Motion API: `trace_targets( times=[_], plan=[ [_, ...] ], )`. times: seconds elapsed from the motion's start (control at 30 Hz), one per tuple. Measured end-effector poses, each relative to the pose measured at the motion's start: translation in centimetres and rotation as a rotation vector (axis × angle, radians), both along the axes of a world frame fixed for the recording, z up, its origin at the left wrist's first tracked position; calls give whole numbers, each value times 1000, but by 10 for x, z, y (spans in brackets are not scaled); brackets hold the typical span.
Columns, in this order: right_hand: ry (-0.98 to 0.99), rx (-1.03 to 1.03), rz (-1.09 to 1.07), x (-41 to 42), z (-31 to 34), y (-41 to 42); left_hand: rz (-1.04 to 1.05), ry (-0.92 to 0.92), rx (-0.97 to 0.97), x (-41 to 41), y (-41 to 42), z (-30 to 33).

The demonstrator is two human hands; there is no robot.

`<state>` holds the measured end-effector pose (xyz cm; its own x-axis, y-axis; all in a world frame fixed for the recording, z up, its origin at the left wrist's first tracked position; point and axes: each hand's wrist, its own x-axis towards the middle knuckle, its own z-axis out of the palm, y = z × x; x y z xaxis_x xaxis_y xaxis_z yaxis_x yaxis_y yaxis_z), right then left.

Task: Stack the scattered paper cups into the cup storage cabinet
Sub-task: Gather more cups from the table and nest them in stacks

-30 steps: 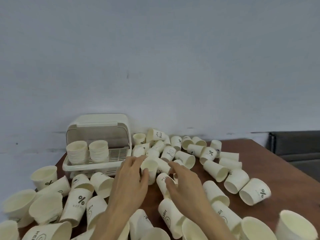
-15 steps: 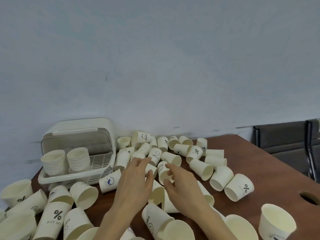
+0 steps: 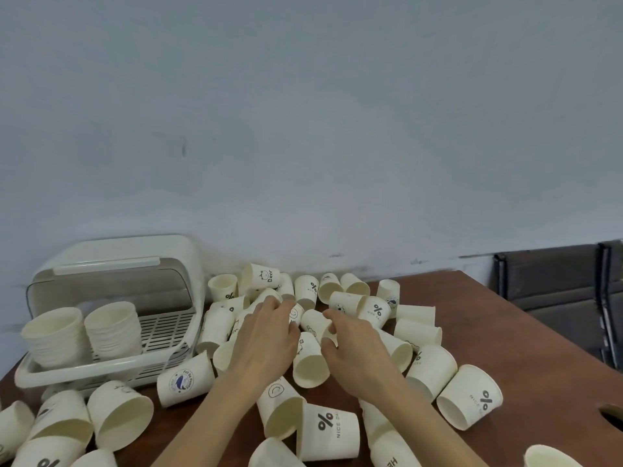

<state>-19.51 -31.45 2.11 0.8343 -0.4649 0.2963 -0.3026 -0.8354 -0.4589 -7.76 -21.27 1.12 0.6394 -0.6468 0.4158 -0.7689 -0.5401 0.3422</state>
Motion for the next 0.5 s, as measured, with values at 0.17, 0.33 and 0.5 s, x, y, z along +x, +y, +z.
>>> trace_targets(
  times=[0.17, 0.33, 0.5],
  plan=[
    [106, 24, -67, 21, -11, -33, 39, -1, 92, 31, -24, -6],
    [210, 17, -119, 48, -25, -62, 139, -47, 268, 79, -53, -22],
    [264, 1, -171, 76, -38, -87, 287, 61, 278, 131, -76, -31]
  ],
)
